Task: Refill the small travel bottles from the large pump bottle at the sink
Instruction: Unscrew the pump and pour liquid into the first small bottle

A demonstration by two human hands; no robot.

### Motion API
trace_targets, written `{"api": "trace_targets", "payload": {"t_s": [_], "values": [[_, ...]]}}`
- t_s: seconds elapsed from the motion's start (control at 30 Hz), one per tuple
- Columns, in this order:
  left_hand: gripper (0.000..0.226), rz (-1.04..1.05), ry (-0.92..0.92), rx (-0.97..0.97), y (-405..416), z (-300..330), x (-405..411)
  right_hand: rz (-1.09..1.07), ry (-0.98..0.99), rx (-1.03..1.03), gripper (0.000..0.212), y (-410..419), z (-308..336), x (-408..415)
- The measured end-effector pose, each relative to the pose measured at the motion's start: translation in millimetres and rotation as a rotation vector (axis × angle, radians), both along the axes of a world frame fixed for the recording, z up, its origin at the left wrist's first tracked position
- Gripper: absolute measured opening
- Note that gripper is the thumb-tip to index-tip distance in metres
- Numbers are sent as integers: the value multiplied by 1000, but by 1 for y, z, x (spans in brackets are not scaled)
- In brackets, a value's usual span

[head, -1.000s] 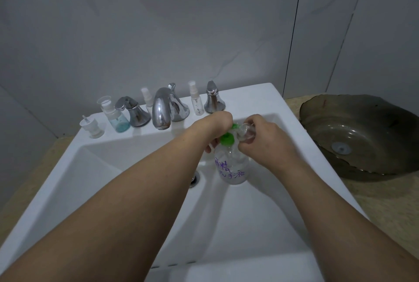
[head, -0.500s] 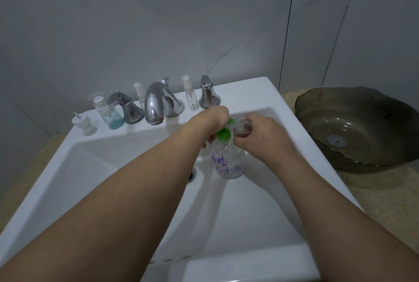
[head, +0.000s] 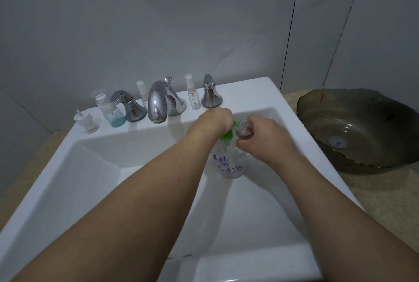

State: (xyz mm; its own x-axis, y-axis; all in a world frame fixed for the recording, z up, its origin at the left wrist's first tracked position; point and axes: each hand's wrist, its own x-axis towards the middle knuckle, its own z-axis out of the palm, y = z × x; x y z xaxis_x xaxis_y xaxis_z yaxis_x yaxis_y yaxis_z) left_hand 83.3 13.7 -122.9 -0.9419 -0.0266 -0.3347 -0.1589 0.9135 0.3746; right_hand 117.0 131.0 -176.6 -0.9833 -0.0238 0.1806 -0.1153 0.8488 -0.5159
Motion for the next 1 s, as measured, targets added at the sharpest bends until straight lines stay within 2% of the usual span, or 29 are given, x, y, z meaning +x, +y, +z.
{"api": "trace_targets", "payload": {"t_s": [0.27, 0.47, 0.57, 0.67, 0.9, 1.0], "values": [[22, 38, 33, 40, -1, -3, 0, 4, -1, 12, 24, 0, -1, -2], [29, 133, -132, 187, -5, 10, 5, 15, 19, 3, 27, 0, 3, -1], [43, 157, -240, 151, -9, 23, 10, 0, 49, -12, 24, 0, 5, 0], [46, 142, -274, 115, -10, 29, 14, 3, 49, -9, 23, 0, 5, 0], [45, 178, -241, 134, -4, 24, 13, 5, 40, -22, 26, 1, 4, 0], [37, 180, -176, 166, 1, 15, 8, 9, 29, -13, 28, 2, 3, -1]]}}
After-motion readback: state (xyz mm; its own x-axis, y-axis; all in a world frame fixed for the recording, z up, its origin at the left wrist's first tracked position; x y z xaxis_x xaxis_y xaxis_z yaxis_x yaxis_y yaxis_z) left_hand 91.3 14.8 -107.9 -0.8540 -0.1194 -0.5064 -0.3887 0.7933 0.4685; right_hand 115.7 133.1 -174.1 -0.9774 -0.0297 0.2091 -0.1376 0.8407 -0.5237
